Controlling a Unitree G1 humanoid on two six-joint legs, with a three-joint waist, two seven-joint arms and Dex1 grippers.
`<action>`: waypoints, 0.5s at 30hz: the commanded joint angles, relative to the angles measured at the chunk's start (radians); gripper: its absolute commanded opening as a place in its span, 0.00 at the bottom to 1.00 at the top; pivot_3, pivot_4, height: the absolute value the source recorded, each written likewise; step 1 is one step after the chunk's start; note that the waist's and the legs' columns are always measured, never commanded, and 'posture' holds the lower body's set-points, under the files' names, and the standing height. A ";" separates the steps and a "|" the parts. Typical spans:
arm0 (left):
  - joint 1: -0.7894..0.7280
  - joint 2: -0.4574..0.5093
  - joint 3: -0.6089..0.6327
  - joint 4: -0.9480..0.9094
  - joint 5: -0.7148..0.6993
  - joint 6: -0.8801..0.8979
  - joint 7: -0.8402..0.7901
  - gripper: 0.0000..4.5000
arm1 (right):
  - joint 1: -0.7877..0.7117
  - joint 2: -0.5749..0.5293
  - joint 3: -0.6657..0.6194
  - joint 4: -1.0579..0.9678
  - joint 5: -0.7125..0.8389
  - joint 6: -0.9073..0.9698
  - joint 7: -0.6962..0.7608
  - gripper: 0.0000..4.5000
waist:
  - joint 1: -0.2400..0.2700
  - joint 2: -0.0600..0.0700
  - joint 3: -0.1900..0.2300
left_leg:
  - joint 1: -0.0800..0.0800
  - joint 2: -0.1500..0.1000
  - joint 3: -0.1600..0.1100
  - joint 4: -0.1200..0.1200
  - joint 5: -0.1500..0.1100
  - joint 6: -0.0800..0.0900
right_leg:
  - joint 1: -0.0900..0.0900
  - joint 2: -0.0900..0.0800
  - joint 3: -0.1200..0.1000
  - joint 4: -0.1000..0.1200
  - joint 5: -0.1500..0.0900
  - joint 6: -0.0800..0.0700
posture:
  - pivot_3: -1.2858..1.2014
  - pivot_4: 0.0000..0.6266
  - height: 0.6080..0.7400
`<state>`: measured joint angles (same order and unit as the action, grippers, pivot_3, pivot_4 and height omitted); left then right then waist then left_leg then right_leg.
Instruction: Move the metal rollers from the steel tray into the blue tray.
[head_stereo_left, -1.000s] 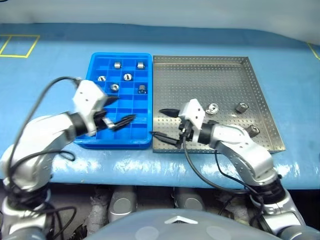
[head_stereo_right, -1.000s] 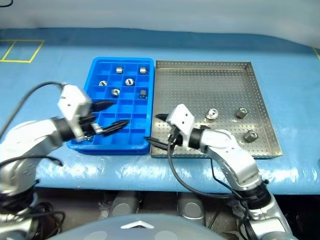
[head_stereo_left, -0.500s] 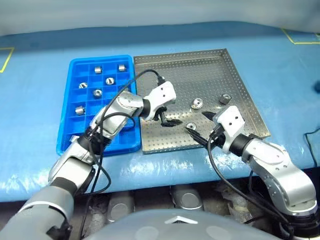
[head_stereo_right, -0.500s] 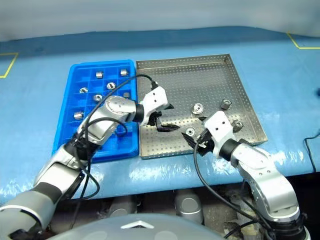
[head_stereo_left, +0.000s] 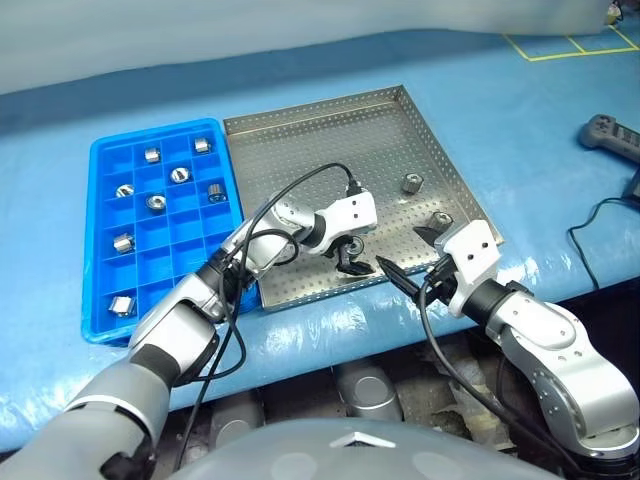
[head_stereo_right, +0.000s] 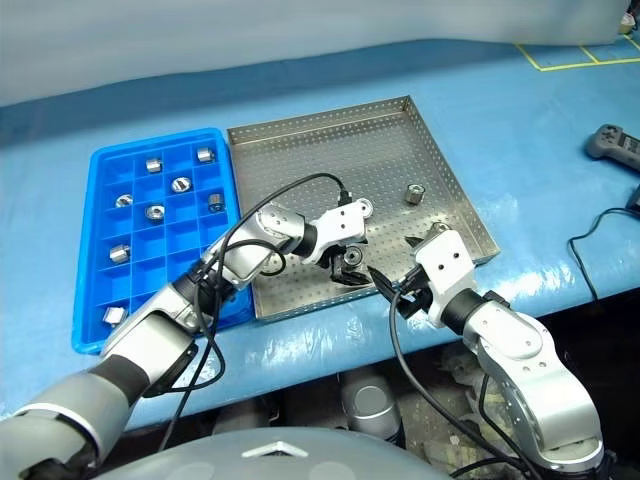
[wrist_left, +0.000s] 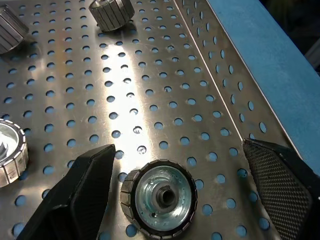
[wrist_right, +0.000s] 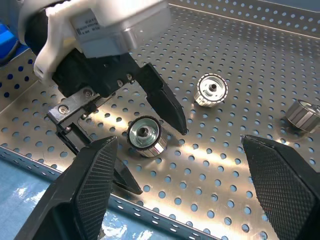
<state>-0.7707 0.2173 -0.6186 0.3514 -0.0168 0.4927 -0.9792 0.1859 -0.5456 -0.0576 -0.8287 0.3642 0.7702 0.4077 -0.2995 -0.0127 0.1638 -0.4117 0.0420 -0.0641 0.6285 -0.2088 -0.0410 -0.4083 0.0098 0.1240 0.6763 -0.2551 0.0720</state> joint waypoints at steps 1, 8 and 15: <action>-0.012 -0.005 -0.002 0.017 0.053 -0.036 0.019 0.99 | -0.006 0.002 -0.020 -0.032 0.003 -0.022 -0.005 0.93 | -0.006 0.000 0.000 | 0.000 0.000 0.000 0.000 0.000 0.000 | 0.000 0.000 0.000 0.000 0.000 0.000 | 0.38 0.24 1.00; 0.001 -0.007 0.016 0.029 0.083 -0.045 0.021 0.95 | -0.026 0.000 -0.005 -0.015 -0.001 -0.035 0.006 0.93 | -0.007 0.000 0.000 | 0.000 0.000 0.000 0.000 0.000 0.000 | 0.000 0.000 0.000 0.000 0.000 0.000 | 0.39 0.24 1.00; 0.014 -0.013 0.024 0.017 0.094 -0.043 0.016 0.48 | -0.043 -0.002 0.003 -0.002 -0.002 -0.038 0.012 0.93 | -0.004 0.000 0.000 | 0.000 0.000 0.000 -0.001 0.000 0.000 | 0.000 0.000 0.000 0.000 0.000 0.000 | 0.39 0.24 1.00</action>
<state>-0.7654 0.2088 -0.5992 0.3753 0.0678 0.4511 -0.9607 0.1512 -0.5454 -0.0467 -0.8224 0.3611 0.7512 0.4168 -0.3032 -0.0128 0.1638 -0.4116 0.0420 -0.0641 0.6278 -0.2088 -0.0410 -0.4082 0.0097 0.1241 0.6762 -0.2551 0.0721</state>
